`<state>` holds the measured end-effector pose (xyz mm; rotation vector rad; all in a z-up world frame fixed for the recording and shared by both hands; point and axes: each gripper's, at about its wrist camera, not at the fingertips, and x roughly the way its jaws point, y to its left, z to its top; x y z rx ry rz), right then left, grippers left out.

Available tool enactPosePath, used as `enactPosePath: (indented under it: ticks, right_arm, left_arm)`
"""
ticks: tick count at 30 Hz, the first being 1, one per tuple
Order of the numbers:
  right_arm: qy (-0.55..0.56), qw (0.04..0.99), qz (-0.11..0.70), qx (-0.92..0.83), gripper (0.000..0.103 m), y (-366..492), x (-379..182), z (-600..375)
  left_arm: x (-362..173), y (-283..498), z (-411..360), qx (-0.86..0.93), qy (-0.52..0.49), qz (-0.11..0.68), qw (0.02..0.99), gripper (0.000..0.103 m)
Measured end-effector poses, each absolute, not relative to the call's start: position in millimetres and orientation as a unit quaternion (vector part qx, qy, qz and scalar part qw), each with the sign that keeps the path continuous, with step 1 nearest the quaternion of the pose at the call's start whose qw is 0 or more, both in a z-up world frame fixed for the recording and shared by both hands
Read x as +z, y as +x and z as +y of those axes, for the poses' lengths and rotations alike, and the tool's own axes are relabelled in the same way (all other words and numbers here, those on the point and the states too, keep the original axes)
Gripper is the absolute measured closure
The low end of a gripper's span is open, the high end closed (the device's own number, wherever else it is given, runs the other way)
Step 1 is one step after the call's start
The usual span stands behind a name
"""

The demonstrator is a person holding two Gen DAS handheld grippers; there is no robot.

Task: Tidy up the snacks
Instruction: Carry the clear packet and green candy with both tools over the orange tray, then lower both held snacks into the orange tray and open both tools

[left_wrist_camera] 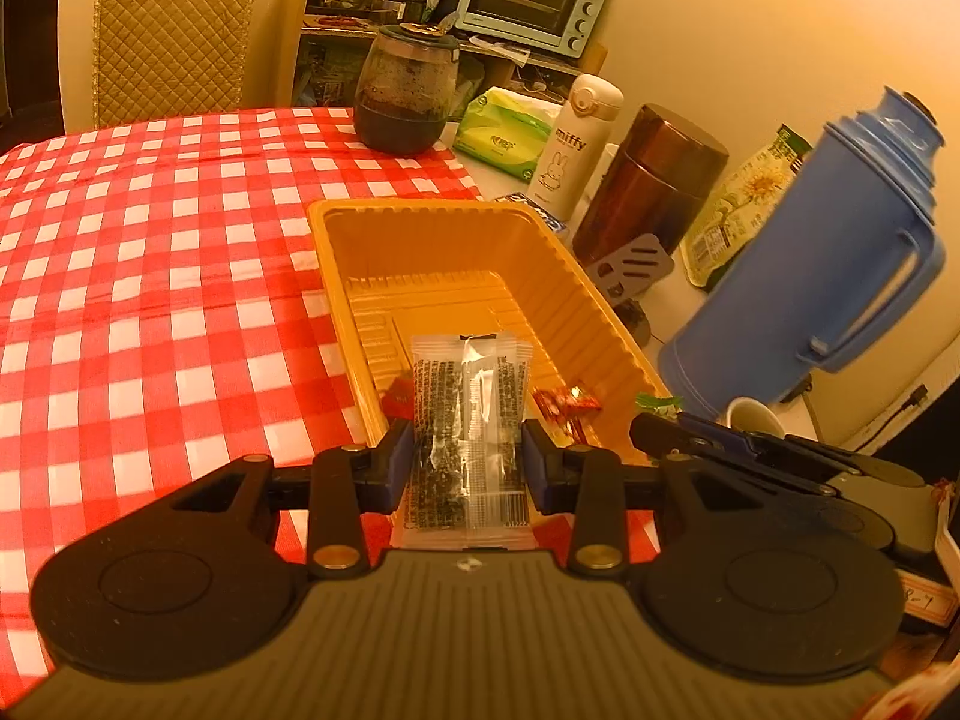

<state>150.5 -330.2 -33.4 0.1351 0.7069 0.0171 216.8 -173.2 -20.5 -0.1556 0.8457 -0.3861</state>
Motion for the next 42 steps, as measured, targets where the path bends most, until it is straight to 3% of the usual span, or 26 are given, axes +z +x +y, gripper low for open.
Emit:
enactPosePath:
  ticks: [25, 42]
  right_arm:
    - [0.035, 0.937, 0.346, 0.029, 0.081, 248, -40, -332]
    - [0.040, 0.935, 0.351, 0.021, 0.081, 261, -45, -337]
  left_arm:
    - [-29, 312, -187, -0.182, -0.074, 0.401, 0.895, 0.068]
    - [-31, 338, -179, -0.180, -0.076, 0.392, 0.899, 0.071]
